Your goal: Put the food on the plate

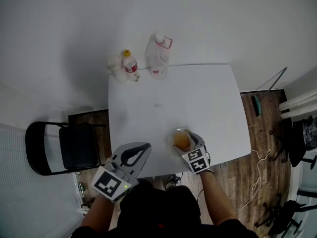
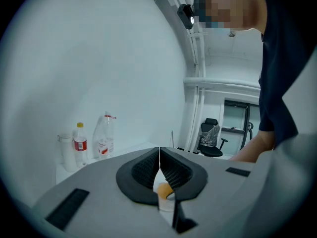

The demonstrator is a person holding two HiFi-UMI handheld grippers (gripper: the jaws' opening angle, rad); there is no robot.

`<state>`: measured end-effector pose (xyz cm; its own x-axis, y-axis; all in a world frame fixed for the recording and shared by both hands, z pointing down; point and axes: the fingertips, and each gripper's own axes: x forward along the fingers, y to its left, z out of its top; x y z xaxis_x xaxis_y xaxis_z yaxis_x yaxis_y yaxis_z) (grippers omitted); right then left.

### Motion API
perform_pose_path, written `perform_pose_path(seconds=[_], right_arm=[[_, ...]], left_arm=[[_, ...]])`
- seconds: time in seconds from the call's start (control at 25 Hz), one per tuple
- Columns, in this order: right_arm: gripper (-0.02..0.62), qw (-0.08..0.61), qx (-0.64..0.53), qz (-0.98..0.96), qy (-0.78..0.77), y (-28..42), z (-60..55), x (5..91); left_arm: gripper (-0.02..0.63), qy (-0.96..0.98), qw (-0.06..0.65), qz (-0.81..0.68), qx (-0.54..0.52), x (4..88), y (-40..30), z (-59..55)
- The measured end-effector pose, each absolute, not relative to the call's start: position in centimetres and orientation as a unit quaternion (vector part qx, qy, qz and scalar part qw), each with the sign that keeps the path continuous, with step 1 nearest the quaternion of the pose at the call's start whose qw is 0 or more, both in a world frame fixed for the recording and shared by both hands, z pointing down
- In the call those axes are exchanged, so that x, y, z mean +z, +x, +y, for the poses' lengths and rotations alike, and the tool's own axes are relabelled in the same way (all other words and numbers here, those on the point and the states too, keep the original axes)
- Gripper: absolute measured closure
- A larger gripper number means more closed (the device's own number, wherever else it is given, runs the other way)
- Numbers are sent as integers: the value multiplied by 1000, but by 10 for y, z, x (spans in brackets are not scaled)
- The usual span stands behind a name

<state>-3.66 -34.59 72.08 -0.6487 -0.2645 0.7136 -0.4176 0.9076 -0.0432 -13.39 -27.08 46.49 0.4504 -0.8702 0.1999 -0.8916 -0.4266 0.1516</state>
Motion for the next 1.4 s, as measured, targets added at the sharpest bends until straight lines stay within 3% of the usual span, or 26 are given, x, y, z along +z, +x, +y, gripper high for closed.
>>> perform_pose_path(seconds=[0.48, 0.56, 0.68, 0.76, 0.92, 1.4], right_arm=[[230, 146, 87, -953, 250, -10, -365, 535], [286, 120, 71, -956, 257, -3, -362, 505], [454, 79, 35, -954, 287, 12, -360, 460], [514, 51, 15, -954, 293, 20, -355, 431], [551, 1, -23, -960, 280, 29, -337, 381], [574, -9, -46, -948, 314, 53, -341, 339]], left_arm=[[583, 855, 94, -508, 43, 433, -112, -276], [583, 857, 88, -507, 39, 424, -106, -277], [583, 865, 57, -499, 20, 403, -96, -279], [583, 867, 43, -495, 18, 392, -90, -281], [583, 873, 17, -487, -1, 371, -80, -283], [583, 877, 1, -481, -10, 352, -59, -291]])
